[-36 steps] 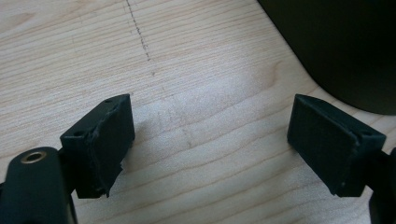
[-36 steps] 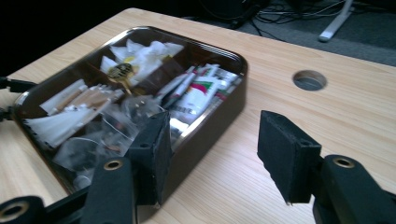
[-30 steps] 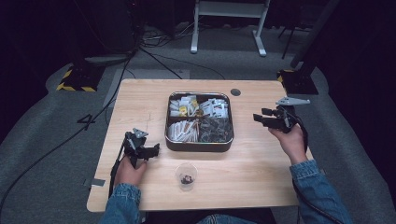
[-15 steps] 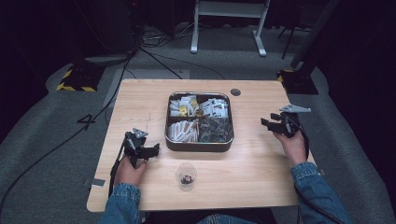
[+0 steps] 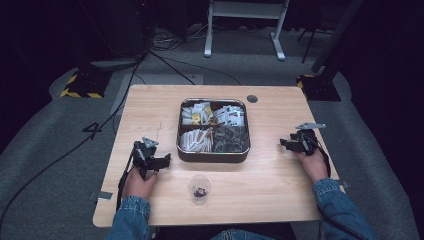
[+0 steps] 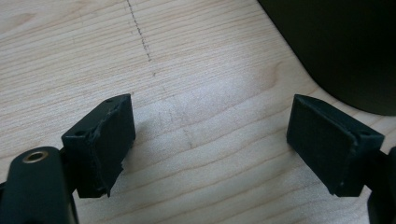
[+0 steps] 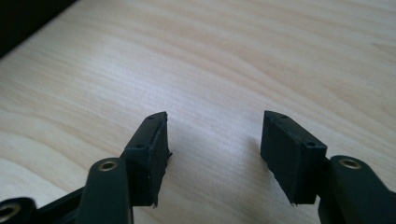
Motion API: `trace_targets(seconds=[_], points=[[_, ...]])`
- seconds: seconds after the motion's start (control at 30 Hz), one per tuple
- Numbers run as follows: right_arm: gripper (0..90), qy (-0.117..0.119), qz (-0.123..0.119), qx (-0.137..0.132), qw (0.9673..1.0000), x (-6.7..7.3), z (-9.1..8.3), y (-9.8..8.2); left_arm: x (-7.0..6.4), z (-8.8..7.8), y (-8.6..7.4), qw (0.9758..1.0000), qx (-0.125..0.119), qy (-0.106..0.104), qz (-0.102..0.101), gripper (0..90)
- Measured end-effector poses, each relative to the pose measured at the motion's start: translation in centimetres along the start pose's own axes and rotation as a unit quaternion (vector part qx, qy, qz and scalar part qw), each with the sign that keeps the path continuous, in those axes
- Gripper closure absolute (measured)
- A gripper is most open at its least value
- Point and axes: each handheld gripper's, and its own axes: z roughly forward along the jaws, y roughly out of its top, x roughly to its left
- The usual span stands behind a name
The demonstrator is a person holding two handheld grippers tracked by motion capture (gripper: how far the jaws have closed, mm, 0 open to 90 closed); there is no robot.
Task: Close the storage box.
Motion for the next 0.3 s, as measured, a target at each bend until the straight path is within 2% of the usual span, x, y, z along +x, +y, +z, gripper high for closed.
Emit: trace_targets(seconds=[0.1, 0.2, 0.3], points=[[37.1, 0.003, 0.004, -0.008, 1.0000, 0.05, 0.15, -0.46, 0.10, 0.04, 0.05, 1.0000, -0.001, 0.001, -0.003, 16.8], [25.5, 0.004, -0.001, -0.019, 0.9998, -0.02, 0.40, -0.78, 0.33, 0.05, 0.08, 1.0000, -0.005, 0.001, -0.007, 18.1], [22.9, 0.003, -0.001, -0.017, 0.9998, 0.11, 0.42, -0.78, 0.58, 0.01, 0.08, 0.9998, -0.007, -0.005, -0.017, 18.7]])
